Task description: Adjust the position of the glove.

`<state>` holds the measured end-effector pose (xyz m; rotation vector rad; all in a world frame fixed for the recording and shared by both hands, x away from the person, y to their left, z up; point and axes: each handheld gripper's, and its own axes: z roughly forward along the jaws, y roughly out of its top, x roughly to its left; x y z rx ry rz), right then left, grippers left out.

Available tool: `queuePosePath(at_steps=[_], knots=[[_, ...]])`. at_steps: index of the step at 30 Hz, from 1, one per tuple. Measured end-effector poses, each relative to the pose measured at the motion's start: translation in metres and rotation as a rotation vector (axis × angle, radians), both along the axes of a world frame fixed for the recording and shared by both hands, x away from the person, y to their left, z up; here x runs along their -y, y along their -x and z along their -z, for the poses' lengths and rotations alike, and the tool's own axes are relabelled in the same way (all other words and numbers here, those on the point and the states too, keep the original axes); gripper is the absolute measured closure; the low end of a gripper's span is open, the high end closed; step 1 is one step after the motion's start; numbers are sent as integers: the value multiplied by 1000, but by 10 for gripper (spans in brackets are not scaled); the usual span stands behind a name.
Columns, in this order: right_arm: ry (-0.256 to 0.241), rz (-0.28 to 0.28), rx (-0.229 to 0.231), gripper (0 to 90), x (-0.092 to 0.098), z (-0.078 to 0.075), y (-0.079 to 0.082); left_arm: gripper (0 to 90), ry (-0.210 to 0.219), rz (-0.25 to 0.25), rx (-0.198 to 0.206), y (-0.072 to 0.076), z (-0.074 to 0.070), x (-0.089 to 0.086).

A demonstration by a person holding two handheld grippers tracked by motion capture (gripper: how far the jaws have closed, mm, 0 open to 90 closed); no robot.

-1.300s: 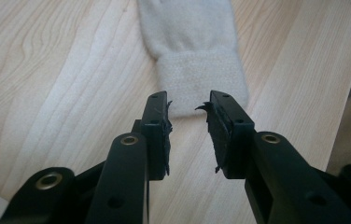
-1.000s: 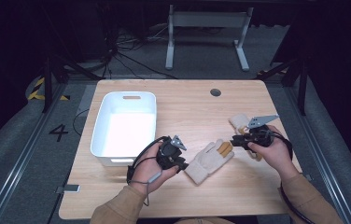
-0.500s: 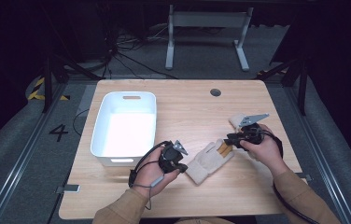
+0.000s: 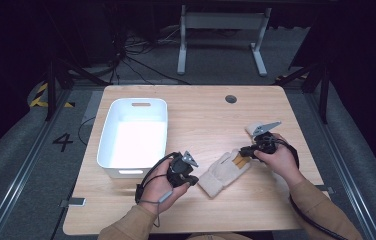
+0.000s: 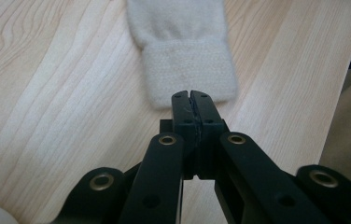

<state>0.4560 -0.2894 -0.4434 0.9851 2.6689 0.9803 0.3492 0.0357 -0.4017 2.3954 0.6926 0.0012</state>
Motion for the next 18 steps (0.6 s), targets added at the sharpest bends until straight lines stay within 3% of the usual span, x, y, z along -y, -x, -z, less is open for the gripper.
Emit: queuePosePath(at_steps=[3,5,18], knots=[[4,5,1,863,1,0,0,900,22,-1,2,0,7,9],[6,4,1,872,1,0,1,900,-4,22,-4,0,12,17],[-5,5,13,879,2,-2,2,900,-5,44,-19,-3,34,44]])
